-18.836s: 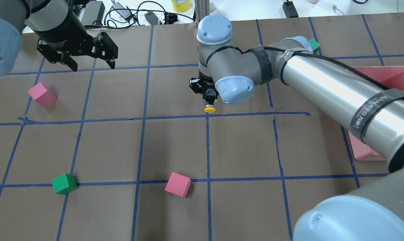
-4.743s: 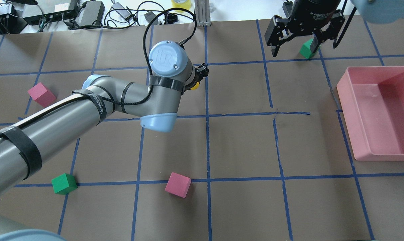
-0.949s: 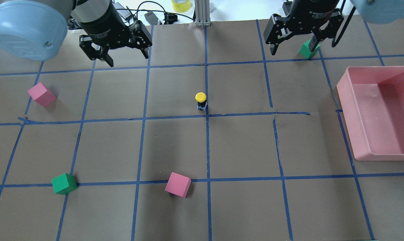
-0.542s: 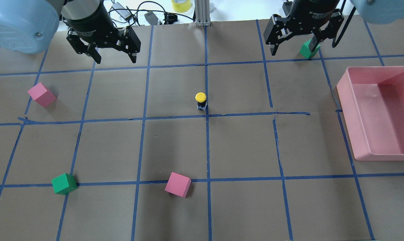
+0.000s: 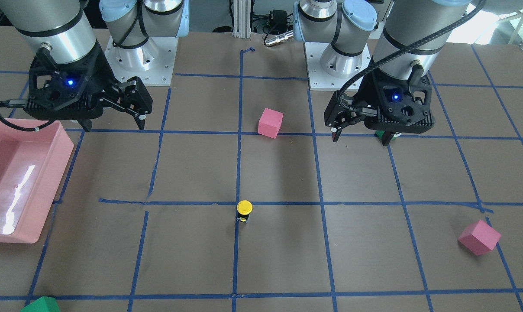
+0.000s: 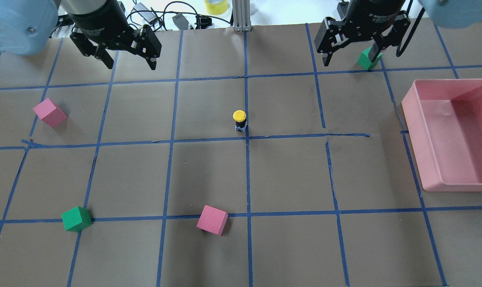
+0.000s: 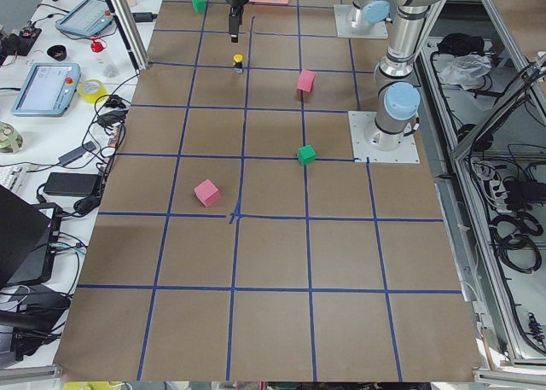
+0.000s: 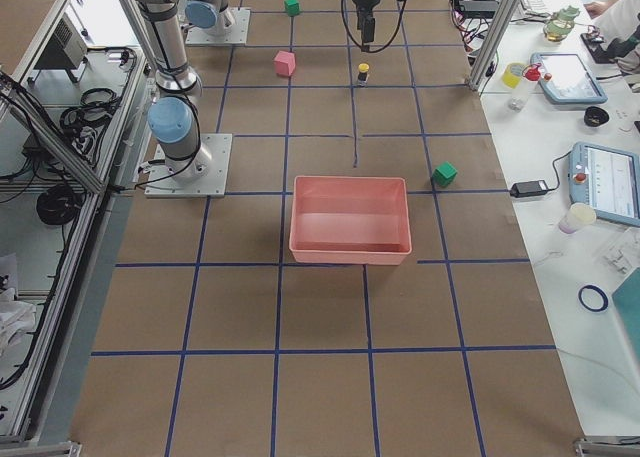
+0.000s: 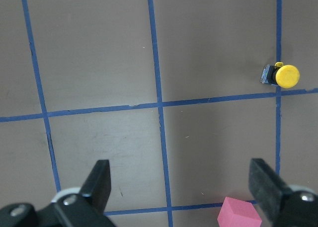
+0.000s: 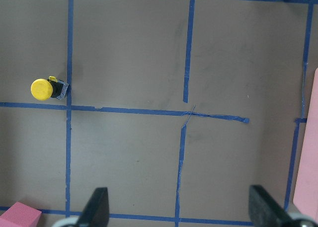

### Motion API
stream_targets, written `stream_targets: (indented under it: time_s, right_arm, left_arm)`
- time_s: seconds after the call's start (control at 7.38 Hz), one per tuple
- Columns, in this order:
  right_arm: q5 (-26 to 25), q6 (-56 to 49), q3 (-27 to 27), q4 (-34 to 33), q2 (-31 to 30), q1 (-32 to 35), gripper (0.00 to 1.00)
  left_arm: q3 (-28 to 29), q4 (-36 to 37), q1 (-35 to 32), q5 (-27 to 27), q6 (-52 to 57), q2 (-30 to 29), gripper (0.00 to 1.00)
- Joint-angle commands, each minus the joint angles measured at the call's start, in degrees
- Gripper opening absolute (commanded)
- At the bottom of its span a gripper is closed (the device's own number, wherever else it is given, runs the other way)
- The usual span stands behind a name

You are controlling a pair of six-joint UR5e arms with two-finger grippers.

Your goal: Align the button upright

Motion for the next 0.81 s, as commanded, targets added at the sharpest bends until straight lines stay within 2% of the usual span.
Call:
stream_targets:
  time_s: [0.0,0.68]
  right_arm:
    - [-0.07,0.0,0.06,-0.02,0.03,0.0,1.0]
    - [-0.07,0.0,-0.02,-0.11,-0.05,0.0,1.0]
  left_arm:
    - [0.02,-0.27,-0.01,0.0,-0.05,0.88,1.0]
    - [-0.85,-0.97,-0.36,0.0,-0.05,1.59,1.0]
